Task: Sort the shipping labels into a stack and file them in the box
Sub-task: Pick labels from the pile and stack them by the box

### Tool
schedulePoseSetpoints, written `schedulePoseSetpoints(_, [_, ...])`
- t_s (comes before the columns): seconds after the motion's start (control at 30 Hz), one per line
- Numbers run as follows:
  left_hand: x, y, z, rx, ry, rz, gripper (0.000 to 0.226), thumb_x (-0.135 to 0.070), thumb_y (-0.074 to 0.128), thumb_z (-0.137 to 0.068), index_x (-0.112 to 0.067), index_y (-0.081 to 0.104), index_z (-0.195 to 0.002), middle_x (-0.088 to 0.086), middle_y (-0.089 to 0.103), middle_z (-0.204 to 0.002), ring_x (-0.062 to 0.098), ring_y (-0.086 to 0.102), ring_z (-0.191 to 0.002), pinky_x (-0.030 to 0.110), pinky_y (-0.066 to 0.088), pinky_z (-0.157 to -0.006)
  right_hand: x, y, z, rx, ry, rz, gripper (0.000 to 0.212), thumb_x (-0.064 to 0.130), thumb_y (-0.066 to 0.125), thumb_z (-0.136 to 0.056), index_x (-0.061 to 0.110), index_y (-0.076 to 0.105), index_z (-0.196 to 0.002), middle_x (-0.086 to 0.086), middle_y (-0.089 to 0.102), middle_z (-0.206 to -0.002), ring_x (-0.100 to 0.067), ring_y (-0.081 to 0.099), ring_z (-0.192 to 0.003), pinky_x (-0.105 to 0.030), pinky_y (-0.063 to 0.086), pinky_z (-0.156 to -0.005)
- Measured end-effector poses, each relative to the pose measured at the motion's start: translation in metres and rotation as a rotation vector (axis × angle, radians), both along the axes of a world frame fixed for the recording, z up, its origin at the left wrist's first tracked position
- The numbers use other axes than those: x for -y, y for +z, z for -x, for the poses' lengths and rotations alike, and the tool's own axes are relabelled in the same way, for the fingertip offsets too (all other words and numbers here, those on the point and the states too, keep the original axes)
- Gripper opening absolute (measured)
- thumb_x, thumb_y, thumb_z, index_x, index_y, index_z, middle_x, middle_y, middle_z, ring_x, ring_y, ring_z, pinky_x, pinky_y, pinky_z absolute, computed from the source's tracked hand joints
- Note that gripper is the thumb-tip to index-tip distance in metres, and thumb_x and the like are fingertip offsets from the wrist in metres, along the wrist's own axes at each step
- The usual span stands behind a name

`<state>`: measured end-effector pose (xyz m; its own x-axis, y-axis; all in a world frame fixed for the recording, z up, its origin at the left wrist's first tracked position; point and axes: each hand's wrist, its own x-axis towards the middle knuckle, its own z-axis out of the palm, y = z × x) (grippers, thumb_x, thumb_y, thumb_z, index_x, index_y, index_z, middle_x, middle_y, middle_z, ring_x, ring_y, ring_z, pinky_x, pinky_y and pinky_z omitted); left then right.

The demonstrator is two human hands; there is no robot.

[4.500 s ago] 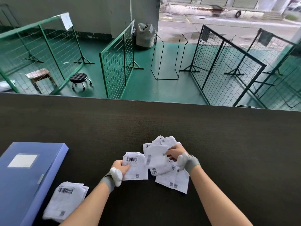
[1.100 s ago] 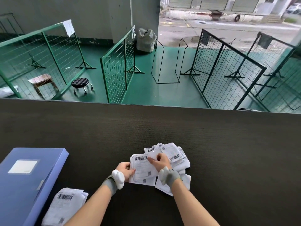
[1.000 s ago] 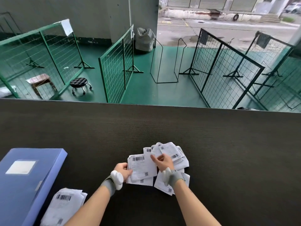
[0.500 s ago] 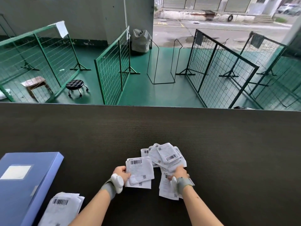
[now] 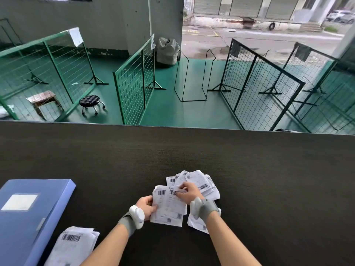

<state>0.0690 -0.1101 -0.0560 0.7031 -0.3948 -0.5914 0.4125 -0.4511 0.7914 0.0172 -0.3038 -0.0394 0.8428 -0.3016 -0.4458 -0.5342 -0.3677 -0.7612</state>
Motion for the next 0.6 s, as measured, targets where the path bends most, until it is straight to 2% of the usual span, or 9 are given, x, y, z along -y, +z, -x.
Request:
schedulePoseSetpoints(0.07, [0.001, 0.008, 0.002, -0.054, 0.007, 0.07, 0.026, 0.006, 0.051, -0.09, -0.006, 0.054, -0.113, 0.016, 0.062, -0.111, 0.033, 0.061, -0.105, 0.044, 0.057, -0.081, -0.008, -0.004, -0.003, 0.052, -0.04, 0.043, 0.01, 0.016, 0.069, -0.087, 0.014, 0.061, -0.092, -0.002, 0.064, -0.092, -0.009, 0.062, -0.079, -0.022, 0.056, -0.071])
schedulePoseSetpoints(0.2, [-0.001, 0.018, 0.003, -0.121, -0.023, 0.134, 0.02, 0.001, 0.055, -0.09, -0.011, 0.056, -0.106, 0.009, 0.065, -0.104, 0.021, 0.065, -0.091, 0.033, 0.06, -0.063, -0.02, -0.011, -0.004, 0.109, -0.023, 0.115, 0.017, 0.02, 0.073, -0.085, 0.022, 0.057, -0.085, 0.006, 0.058, -0.09, -0.006, 0.058, -0.079, -0.009, 0.04, -0.059])
schedulePoseSetpoints(0.27, [-0.002, 0.017, 0.002, -0.106, -0.008, 0.114, 0.026, 0.004, 0.054, -0.09, -0.003, 0.055, -0.114, 0.013, 0.064, -0.105, 0.023, 0.064, -0.091, 0.033, 0.06, -0.062, -0.022, -0.011, -0.004, 0.14, -0.019, 0.101, 0.018, 0.025, 0.075, -0.084, 0.022, 0.057, -0.084, 0.007, 0.059, -0.086, -0.007, 0.059, -0.079, -0.01, 0.04, -0.06])
schedulePoseSetpoints(0.33, [-0.002, 0.016, 0.001, -0.06, 0.015, 0.053, 0.03, 0.006, 0.053, -0.09, 0.003, 0.054, -0.12, 0.018, 0.063, -0.109, 0.029, 0.063, -0.098, 0.038, 0.059, -0.07, -0.015, -0.01, -0.003, 0.144, -0.085, 0.103, 0.02, 0.034, 0.072, -0.085, 0.019, 0.058, -0.087, 0.007, 0.059, -0.081, -0.004, 0.055, -0.071, -0.011, 0.041, -0.057])
schedulePoseSetpoints(0.4, [-0.004, 0.012, 0.0, -0.011, 0.059, -0.008, 0.03, 0.008, 0.052, -0.089, 0.005, 0.055, -0.119, 0.018, 0.063, -0.107, 0.034, 0.062, -0.102, 0.044, 0.055, -0.081, 0.001, -0.012, 0.0, 0.065, -0.16, 0.112, 0.026, 0.04, 0.067, -0.088, 0.017, 0.055, -0.089, 0.005, 0.06, -0.08, -0.007, 0.056, -0.07, -0.019, 0.05, -0.063])
schedulePoseSetpoints(0.47, [-0.005, 0.01, 0.0, 0.012, 0.106, -0.05, 0.029, 0.01, 0.052, -0.088, 0.006, 0.057, -0.116, 0.016, 0.065, -0.099, 0.032, 0.063, -0.098, 0.04, 0.053, -0.086, 0.023, -0.018, 0.009, -0.09, -0.179, 0.191, 0.038, 0.05, 0.068, -0.083, 0.016, 0.055, -0.09, 0.001, 0.064, -0.088, -0.014, 0.06, -0.079, -0.032, 0.056, -0.079])
schedulePoseSetpoints(0.53, [-0.005, 0.007, -0.002, 0.022, 0.125, -0.069, 0.029, 0.011, 0.052, -0.086, 0.007, 0.058, -0.114, 0.019, 0.066, -0.104, 0.03, 0.063, -0.097, 0.04, 0.052, -0.09, 0.041, -0.03, 0.021, -0.307, -0.132, 0.354, 0.062, 0.065, 0.071, -0.065, 0.017, 0.058, -0.101, -0.003, 0.063, -0.108, -0.02, 0.058, -0.099, -0.036, 0.052, -0.091])
schedulePoseSetpoints(0.6, [-0.003, 0.005, -0.002, 0.007, 0.122, -0.07, 0.03, 0.011, 0.052, -0.086, 0.005, 0.058, -0.115, 0.018, 0.066, -0.106, 0.031, 0.064, -0.1, 0.041, 0.052, -0.092, 0.053, -0.039, 0.035, -0.446, -0.135, 0.537, 0.069, 0.057, 0.078, -0.064, 0.021, 0.05, -0.116, -0.006, 0.047, -0.126, -0.026, 0.044, -0.12, -0.038, 0.042, -0.1])
